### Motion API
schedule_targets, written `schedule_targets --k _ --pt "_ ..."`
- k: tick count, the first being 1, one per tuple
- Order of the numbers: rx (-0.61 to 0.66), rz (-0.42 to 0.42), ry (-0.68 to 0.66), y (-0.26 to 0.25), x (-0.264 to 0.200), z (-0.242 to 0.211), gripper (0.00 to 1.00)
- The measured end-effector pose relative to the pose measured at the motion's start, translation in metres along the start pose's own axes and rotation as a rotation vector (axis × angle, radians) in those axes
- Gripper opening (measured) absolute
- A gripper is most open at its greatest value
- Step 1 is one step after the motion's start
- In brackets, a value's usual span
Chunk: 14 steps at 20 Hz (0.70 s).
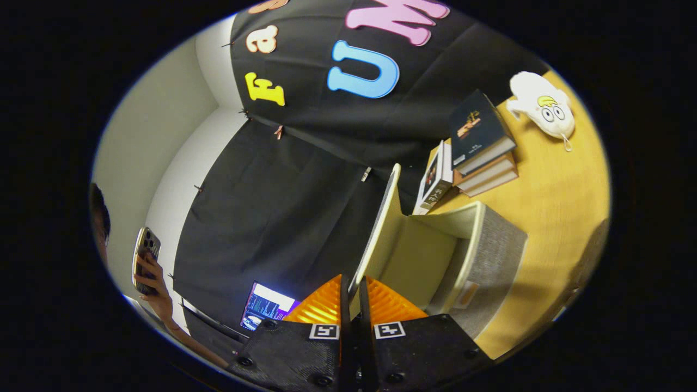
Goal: Open the storage box then place both shoes into the box .Put the left shoe in first, then the right shoe, with the right side of both shoes facing outward in a uniform manner.
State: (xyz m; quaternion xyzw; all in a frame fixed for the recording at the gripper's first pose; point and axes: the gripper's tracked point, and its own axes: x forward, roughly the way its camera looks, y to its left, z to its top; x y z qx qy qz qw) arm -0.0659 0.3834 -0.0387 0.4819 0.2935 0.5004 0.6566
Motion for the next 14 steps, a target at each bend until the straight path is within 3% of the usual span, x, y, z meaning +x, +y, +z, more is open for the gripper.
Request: schedule_targets --k 8,14 --pt "-0.107 0.044 0.058 0.065 0.092 -0.015 0.09" --pt "-0.144 0.036 0.093 0.074 0.149 -0.035 0.09"
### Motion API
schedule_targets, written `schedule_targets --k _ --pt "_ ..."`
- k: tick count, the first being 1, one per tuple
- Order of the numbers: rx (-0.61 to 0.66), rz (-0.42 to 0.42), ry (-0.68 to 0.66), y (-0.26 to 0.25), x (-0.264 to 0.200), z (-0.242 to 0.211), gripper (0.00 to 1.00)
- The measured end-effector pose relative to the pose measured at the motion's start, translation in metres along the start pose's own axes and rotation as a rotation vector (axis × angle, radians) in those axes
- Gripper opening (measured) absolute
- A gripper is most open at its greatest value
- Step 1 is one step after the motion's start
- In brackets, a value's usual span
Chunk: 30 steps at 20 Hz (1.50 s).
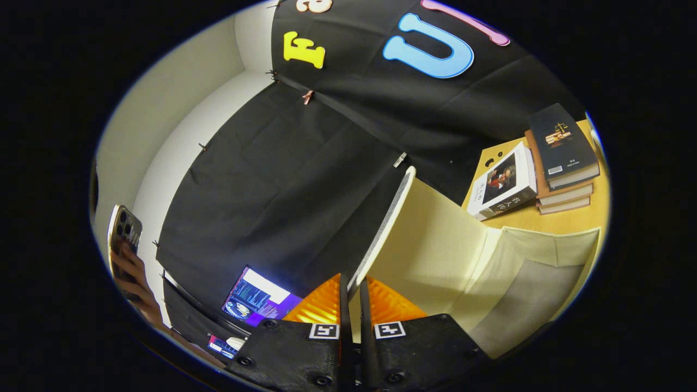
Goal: Open the storage box then place both shoes into the box .Put the left shoe in first, then the right shoe, with the right side of both shoes facing outward in a uniform manner.
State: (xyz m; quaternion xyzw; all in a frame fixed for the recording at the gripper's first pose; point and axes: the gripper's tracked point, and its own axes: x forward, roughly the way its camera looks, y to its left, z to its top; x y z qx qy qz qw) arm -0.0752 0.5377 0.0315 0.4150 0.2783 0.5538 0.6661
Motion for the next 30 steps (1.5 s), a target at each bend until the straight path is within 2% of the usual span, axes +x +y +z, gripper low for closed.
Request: schedule_targets --k 2,3,4,5,8,10,15,21,24,30 --pt "-0.004 -0.009 0.006 0.001 0.009 -0.002 0.18" --pt "-0.010 -0.013 0.005 0.001 0.015 0.000 0.18" --pt "-0.010 -0.020 0.013 0.000 0.024 -0.004 0.29" --pt "-0.014 -0.033 0.017 -0.001 0.029 -0.007 0.30" --pt "-0.020 -0.055 0.022 -0.001 0.039 -0.011 0.85" --pt "-0.036 -0.078 0.023 -0.006 0.039 -0.014 0.96" --pt "-0.050 -0.096 0.008 -0.007 0.035 -0.012 0.96" --pt "-0.064 -0.138 -0.010 -0.011 0.005 -0.006 0.96" --pt "-0.083 -0.205 -0.029 -0.022 -0.023 0.000 0.96" --pt "-0.173 -0.399 -0.064 -0.061 -0.101 0.009 0.96"
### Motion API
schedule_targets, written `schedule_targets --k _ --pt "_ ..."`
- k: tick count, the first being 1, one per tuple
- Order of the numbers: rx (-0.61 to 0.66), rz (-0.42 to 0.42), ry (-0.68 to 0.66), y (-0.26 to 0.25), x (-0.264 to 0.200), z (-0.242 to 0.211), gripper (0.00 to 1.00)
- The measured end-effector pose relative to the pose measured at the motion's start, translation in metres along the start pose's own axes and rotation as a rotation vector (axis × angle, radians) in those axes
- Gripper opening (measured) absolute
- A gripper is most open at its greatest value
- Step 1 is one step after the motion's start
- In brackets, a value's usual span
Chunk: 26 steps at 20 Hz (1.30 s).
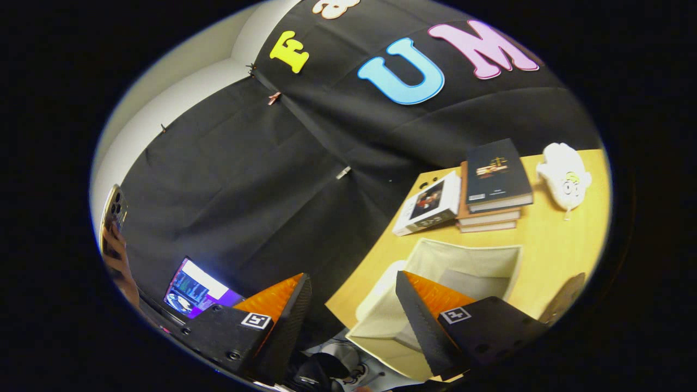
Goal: Open the storage box then place both shoes into the box .Put the left shoe in first, then the right shoe, with the right side of both shoes facing outward in a uniform manner.
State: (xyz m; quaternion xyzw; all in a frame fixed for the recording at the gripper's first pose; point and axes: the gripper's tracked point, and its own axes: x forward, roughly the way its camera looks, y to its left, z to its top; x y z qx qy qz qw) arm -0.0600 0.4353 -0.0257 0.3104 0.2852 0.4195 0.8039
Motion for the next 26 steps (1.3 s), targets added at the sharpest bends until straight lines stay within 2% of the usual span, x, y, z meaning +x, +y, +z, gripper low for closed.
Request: schedule_targets --k 3,8,11,14,17,20,22,24,26 --pt "-0.060 -0.138 0.006 -0.041 -0.034 -0.007 0.96" --pt "-0.121 -0.446 0.026 -0.126 -0.104 -0.025 0.96" --pt "-0.113 -0.653 0.091 -0.191 -0.144 -0.060 0.94" --pt "-0.085 -0.787 0.196 -0.239 -0.178 -0.110 0.77" --pt "-0.062 -0.846 0.275 -0.276 -0.188 -0.150 0.75" --pt "-0.057 -0.864 0.307 -0.306 -0.177 -0.168 0.69" --pt "-0.036 -0.860 0.327 -0.323 -0.163 -0.179 0.69" --pt "-0.013 -0.844 0.288 -0.325 -0.152 -0.174 0.58" --pt "0.004 -0.862 0.256 -0.329 -0.153 -0.166 0.51"
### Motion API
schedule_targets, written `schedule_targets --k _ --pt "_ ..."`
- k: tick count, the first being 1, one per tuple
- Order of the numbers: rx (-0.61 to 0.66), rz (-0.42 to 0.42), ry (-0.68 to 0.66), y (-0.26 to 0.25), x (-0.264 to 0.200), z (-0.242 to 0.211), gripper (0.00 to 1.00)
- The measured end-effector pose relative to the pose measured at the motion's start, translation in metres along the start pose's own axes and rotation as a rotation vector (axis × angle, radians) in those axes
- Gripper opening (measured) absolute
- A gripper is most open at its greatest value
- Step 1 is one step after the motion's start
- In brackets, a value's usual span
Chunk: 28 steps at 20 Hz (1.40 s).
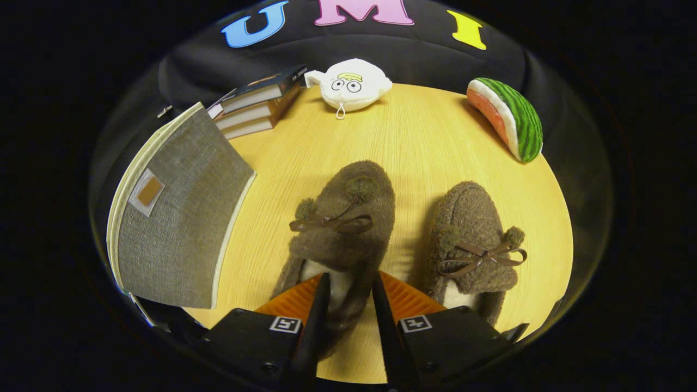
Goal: Open the storage box then place both shoes into the box .Put the left shoe in first, then the right shoe, with the right side of both shoes facing outward in a uniform manner.
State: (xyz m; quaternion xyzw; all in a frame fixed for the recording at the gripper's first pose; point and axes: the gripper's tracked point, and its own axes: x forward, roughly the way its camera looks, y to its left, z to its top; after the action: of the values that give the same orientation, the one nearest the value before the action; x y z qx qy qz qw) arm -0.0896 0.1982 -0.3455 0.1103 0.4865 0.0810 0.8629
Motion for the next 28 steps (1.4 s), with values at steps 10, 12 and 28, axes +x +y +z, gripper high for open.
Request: schedule_targets --k 10,12,28 --pt "0.092 0.007 -0.045 -0.022 -0.024 0.029 0.06" --pt "0.116 0.041 -0.070 -0.015 -0.043 0.043 0.06" --pt "0.209 0.268 -0.114 0.165 -0.144 0.150 0.06"
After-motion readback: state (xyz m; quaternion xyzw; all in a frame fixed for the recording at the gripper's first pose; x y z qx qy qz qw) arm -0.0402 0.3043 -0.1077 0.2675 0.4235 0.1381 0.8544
